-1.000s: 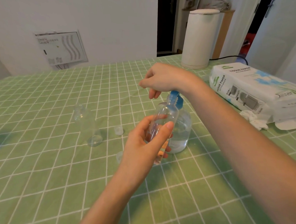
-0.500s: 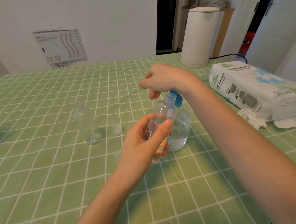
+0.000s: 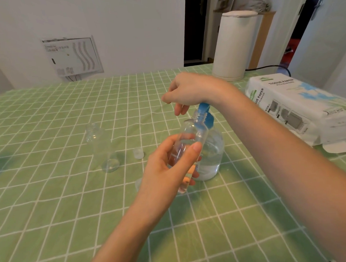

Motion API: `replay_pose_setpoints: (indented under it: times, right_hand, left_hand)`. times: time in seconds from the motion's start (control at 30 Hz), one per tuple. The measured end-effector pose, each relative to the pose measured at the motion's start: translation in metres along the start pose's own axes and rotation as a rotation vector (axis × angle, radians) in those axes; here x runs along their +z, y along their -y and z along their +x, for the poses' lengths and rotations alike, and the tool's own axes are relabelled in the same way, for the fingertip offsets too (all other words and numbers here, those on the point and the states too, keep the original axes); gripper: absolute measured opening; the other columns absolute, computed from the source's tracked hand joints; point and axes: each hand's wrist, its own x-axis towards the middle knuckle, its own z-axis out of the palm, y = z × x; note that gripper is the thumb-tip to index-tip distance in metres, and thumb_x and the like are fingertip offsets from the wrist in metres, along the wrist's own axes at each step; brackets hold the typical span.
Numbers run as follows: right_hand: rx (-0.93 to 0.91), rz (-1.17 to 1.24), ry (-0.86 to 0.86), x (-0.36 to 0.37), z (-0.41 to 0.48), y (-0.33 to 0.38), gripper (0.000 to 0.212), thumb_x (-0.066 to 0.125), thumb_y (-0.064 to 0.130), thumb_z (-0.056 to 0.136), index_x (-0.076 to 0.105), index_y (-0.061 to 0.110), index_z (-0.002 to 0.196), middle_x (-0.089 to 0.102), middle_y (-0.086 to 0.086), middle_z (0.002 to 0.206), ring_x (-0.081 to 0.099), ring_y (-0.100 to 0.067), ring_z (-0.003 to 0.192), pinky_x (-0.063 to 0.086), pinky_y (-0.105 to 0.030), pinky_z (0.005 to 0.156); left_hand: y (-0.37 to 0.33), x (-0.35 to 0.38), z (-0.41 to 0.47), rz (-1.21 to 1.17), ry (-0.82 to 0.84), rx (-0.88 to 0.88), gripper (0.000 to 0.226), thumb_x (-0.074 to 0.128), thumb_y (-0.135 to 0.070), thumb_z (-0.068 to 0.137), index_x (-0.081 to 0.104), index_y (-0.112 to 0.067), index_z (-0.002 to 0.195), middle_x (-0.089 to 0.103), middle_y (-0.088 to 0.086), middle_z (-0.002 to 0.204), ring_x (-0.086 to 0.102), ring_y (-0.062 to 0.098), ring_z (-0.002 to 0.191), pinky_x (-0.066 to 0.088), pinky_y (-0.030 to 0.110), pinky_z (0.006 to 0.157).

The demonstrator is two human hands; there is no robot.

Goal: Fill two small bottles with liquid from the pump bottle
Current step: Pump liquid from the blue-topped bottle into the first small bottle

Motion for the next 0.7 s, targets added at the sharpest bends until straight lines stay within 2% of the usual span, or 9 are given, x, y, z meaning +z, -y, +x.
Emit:
replay_pose_setpoints:
  times: [0.13, 0.3, 0.47, 0.63, 0.7]
  right_hand:
    - [0.004, 0.02, -0.012, 0.003, 0.0, -0.001, 0.032, 0.047, 0.03, 0.094, 0.063, 0.007, 0.11, 0.075, -0.002, 0.086, 0.07, -0.019, 0.093, 0.05, -0.028, 0.08]
    - [0.004, 0.057, -0.03, 0.008, 0.0, -0.005, 0.032, 0.048, 0.029, 0.093, 0.064, 0.006, 0.109, 0.075, -0.003, 0.083, 0.071, -0.023, 0.093, 0.052, -0.031, 0.081]
    - [0.013, 0.081, -0.034, 0.014, 0.001, -0.007, 0.033, 0.048, 0.029, 0.093, 0.063, 0.005, 0.109, 0.074, -0.003, 0.08, 0.07, -0.024, 0.093, 0.052, -0.032, 0.079]
    - [-0.004, 0.078, -0.056, 0.012, 0.001, -0.007, 0.034, 0.048, 0.029, 0.094, 0.064, 0.005, 0.111, 0.074, -0.004, 0.083, 0.071, -0.023, 0.09, 0.05, -0.026, 0.071]
    - [-0.011, 0.07, -0.056, 0.006, 0.001, -0.006, 0.035, 0.048, 0.029, 0.094, 0.064, 0.005, 0.112, 0.075, -0.004, 0.084, 0.071, -0.022, 0.09, 0.052, -0.029, 0.076]
  left_hand:
    - [0.0, 0.001, 0.0, -0.013, 0.001, 0.005, 0.04, 0.066, -0.046, 0.068, 0.065, -0.024, 0.102, 0.069, -0.002, 0.07, 0.058, 0.007, 0.053, 0.049, 0.018, 0.049]
    - [0.002, 0.001, 0.0, -0.013, 0.003, 0.002, 0.03, 0.07, -0.043, 0.071, 0.067, -0.026, 0.096, 0.068, -0.002, 0.068, 0.058, 0.007, 0.052, 0.048, 0.017, 0.049]
    - [0.004, 0.001, -0.001, -0.006, -0.002, -0.007, 0.042, 0.063, -0.041, 0.066, 0.066, -0.022, 0.103, 0.067, -0.002, 0.067, 0.058, 0.006, 0.052, 0.047, 0.017, 0.047]
    - [0.004, 0.001, 0.0, 0.004, 0.001, -0.003, 0.041, 0.063, -0.042, 0.065, 0.066, -0.024, 0.102, 0.068, -0.001, 0.069, 0.059, 0.007, 0.054, 0.048, 0.017, 0.049]
    - [0.003, 0.001, -0.001, 0.001, 0.013, 0.009, 0.037, 0.066, -0.042, 0.071, 0.066, -0.025, 0.104, 0.068, -0.002, 0.069, 0.059, 0.006, 0.055, 0.047, 0.016, 0.05]
